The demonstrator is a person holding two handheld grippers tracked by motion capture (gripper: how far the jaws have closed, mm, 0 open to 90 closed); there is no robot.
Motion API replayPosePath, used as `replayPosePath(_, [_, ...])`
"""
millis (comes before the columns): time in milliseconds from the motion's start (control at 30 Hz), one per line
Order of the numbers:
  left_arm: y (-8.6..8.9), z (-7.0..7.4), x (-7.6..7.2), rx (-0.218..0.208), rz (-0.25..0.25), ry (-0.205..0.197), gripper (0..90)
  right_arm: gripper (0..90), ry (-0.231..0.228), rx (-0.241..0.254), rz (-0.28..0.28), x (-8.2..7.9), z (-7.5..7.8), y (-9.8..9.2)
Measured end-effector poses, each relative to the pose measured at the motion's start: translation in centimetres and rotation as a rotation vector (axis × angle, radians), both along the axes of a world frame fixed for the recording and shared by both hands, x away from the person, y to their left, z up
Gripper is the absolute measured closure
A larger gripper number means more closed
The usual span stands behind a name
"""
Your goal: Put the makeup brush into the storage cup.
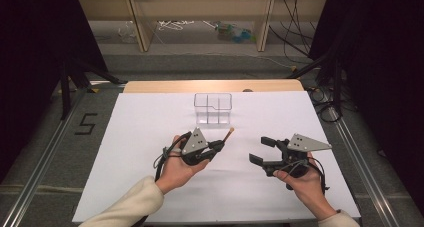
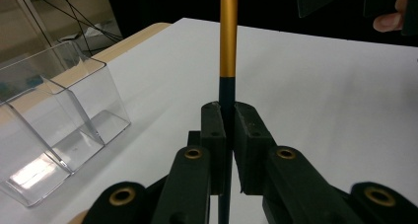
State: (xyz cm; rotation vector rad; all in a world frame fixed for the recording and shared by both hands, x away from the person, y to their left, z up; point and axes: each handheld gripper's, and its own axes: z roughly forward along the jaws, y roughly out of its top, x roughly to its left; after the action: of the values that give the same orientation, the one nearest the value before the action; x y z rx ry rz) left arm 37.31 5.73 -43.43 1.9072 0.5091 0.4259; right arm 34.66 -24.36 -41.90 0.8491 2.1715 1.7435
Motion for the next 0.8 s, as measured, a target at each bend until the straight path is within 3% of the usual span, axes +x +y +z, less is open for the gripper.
replayPosePath(100, [-0.1,0.0,-0.1,0.005,0.004,-0.008,83.2,23.3,-0.029,0.002,-0.006,0.3,-0.1,0.3])
replayPosePath(233, [-0.3,-0.1,-0.2,-0.005,0.003,-0.006,83.3,24.3,0.006,0.003,-0.002,0.4,-0.1,0.8])
replayPosePath(267, [-0.4,0.0,-0.3,-0.012,0.005,-0.003,83.2,24.5,-0.010,0.005,-0.009,0.5,-0.1,1.0])
replayPosePath(433, [-0.5,0.0,-0.4,-0.027,0.005,-0.006,83.2,26.9,0.012,0.018,-0.009,0.8,-0.1,1.8])
replayPosePath(500, [-0.6,0.0,-0.5,-0.025,0.006,-0.011,83.2,28.6,-0.024,0.022,-0.011,1.1,-0.2,2.1])
replayPosePath(533, [-0.6,0.0,-0.5,-0.027,0.006,-0.009,83.2,29.7,0.004,0.020,-0.007,1.0,-0.2,2.3])
replayPosePath(800, [-1.1,0.0,-0.7,-0.034,0.007,-0.009,83.2,34.7,-0.006,0.008,-0.028,1.6,-0.2,2.6])
